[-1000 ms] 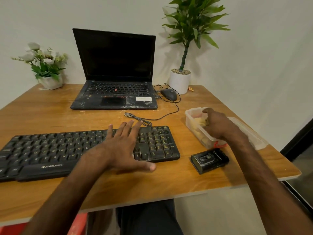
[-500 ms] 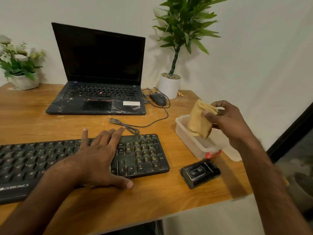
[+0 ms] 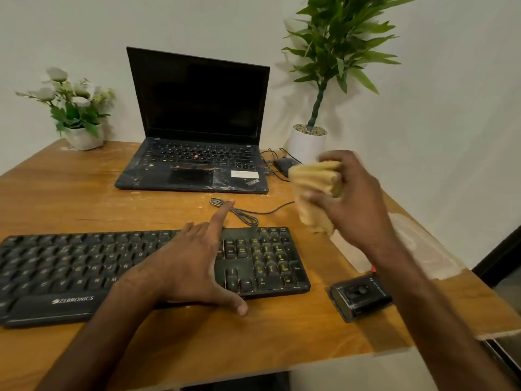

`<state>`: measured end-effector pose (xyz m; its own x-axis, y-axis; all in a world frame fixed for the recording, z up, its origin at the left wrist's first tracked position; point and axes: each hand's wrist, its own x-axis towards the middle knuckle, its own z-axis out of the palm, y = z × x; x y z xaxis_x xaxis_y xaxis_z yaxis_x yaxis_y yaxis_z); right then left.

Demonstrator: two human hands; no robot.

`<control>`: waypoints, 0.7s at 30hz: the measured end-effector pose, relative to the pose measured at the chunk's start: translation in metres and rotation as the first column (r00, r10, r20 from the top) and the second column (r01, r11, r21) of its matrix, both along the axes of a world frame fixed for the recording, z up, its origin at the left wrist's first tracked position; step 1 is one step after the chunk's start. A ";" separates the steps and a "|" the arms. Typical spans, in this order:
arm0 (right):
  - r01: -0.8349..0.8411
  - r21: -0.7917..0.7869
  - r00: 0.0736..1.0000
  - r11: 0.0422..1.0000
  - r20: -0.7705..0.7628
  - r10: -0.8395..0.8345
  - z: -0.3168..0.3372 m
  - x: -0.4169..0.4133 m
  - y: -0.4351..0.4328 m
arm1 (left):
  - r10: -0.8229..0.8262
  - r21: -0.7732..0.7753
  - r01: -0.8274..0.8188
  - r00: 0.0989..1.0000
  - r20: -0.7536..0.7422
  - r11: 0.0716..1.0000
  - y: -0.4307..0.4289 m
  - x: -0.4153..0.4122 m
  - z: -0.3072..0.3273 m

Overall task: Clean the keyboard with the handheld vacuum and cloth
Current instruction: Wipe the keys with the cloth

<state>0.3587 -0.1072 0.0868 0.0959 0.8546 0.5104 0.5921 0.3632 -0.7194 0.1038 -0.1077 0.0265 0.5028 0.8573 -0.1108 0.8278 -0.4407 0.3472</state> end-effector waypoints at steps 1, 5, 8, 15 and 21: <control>0.004 0.071 0.969 0.997 0.248 -0.021 -0.004 -0.010 0.007 | 0.005 0.010 -0.005 0.999 0.035 1.000 -0.001 -0.002 -0.001; -0.130 0.006 0.724 0.991 0.683 0.091 -0.029 -0.066 0.033 | 0.065 0.109 -0.062 0.998 -0.025 0.992 0.000 -0.007 -0.012; -0.206 -0.133 0.600 0.969 0.765 0.233 -0.040 -0.086 0.035 | 0.097 0.160 -0.080 0.991 -0.096 0.984 0.001 -0.007 -0.015; 0.010 -0.342 0.628 0.940 0.734 0.260 -0.019 -0.056 0.040 | 0.099 0.161 -0.084 0.991 -0.085 0.983 -0.001 -0.007 -0.016; -0.181 -0.281 0.637 0.942 0.697 0.330 -0.036 -0.110 0.027 | 0.092 0.184 -0.080 0.994 -0.062 0.980 -0.001 -0.009 -0.017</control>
